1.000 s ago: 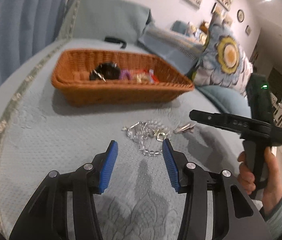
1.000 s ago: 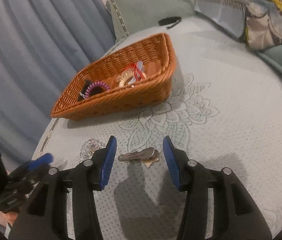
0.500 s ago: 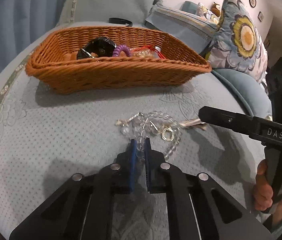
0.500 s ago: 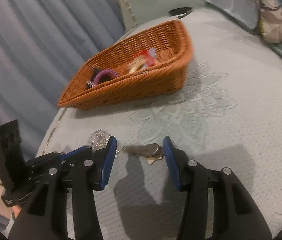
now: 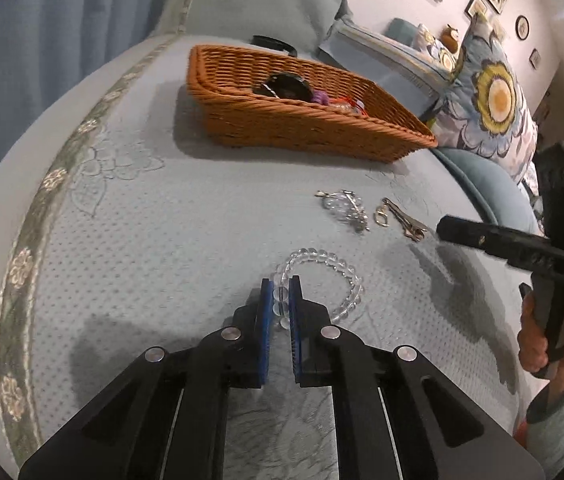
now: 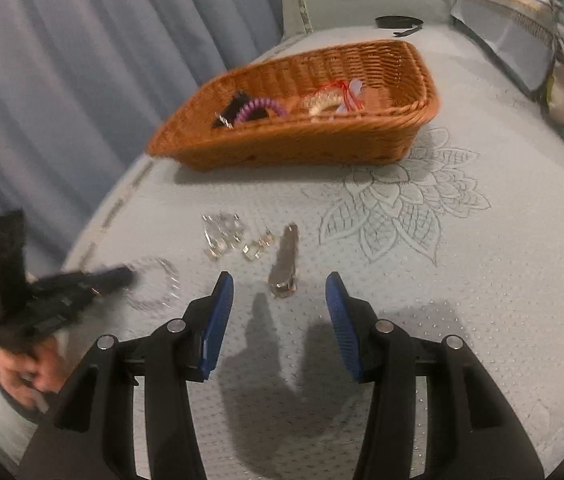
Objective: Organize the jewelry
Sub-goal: 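Grasp the silver hair clip with the right gripper while the left gripper holds the bead bracelet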
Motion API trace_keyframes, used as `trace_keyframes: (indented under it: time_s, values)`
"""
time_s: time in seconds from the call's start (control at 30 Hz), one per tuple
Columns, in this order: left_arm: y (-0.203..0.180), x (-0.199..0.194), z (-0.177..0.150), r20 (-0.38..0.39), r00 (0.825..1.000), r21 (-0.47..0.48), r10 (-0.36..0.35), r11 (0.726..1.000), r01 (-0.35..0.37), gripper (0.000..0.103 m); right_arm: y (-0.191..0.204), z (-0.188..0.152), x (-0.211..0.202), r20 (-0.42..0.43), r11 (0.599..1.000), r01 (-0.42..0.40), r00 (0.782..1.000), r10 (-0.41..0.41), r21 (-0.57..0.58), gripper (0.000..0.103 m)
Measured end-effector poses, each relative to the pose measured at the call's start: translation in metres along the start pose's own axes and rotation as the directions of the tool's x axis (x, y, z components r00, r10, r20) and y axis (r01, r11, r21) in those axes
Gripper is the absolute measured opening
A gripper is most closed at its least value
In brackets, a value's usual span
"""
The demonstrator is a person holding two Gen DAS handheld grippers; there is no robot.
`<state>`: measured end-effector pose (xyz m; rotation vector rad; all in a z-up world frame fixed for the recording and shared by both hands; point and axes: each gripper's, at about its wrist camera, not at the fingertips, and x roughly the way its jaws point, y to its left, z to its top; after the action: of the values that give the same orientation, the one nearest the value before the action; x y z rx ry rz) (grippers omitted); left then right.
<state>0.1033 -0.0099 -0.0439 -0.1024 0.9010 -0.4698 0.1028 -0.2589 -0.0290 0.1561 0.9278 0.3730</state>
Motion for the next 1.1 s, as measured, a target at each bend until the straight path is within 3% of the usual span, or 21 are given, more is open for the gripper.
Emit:
trace_keyframes:
  time_s: [0.07,0.17,0.3,0.5,0.57,0.7,0.73,0.8,0.93,1.1]
  values:
    - [0.003,-0.001,0.0,0.007,1.0,-0.001,-0.014,1.0,0.014,0.007,0.014,-0.004,0.007,-0.009,0.997,0.056,0.998,-0.056,-0.049,0.045]
    - [0.004,-0.002,0.0,0.019,1.0,-0.002,-0.018,1.0,0.018,0.02,0.026,-0.007,0.015,-0.001,0.984,0.149,0.989,-0.15,-0.097,0.045]
    - [0.0,0.0,0.0,0.032,0.999,0.044,0.044,0.998,-0.045,0.025,0.035,-0.009,0.024,0.038,0.964,0.246,0.969,-0.243,-0.102,0.039]
    - [-0.005,0.009,0.003,0.039,0.997,0.067,0.066,0.995,-0.068,0.031,0.034,-0.005,0.031,0.058,0.956,0.283,0.959,-0.279,-0.079,0.021]
    - [-0.012,0.013,0.002,0.042,0.994,0.104,0.101,0.989,-0.105,0.031,0.034,-0.002,0.031,0.054,0.956,0.284,0.958,-0.28,-0.072,0.02]
    - [-0.032,0.019,-0.003,0.06,0.972,0.217,0.228,0.947,-0.236,0.028,0.037,-0.004,0.026,0.069,0.954,0.289,0.956,-0.284,-0.078,0.02]
    - [-0.035,0.02,-0.005,0.065,0.969,0.236,0.239,0.94,-0.248,0.022,0.038,-0.005,0.024,0.073,0.955,0.287,0.957,-0.282,-0.076,0.02]
    - [-0.036,0.019,-0.005,0.063,0.972,0.245,0.226,0.941,-0.234,0.006,0.037,-0.004,0.02,0.08,0.959,0.274,0.96,-0.268,-0.068,0.02]
    - [-0.029,0.014,-0.002,0.067,0.98,0.208,0.185,0.959,-0.195,0.006,0.034,-0.002,0.011,0.092,0.969,0.244,0.967,-0.239,-0.043,0.02]
    - [-0.029,-0.005,0.002,0.133,0.99,0.153,0.042,0.986,-0.062,0.006,0.025,0.002,-0.004,0.119,0.984,0.181,0.976,-0.18,0.005,0.02]
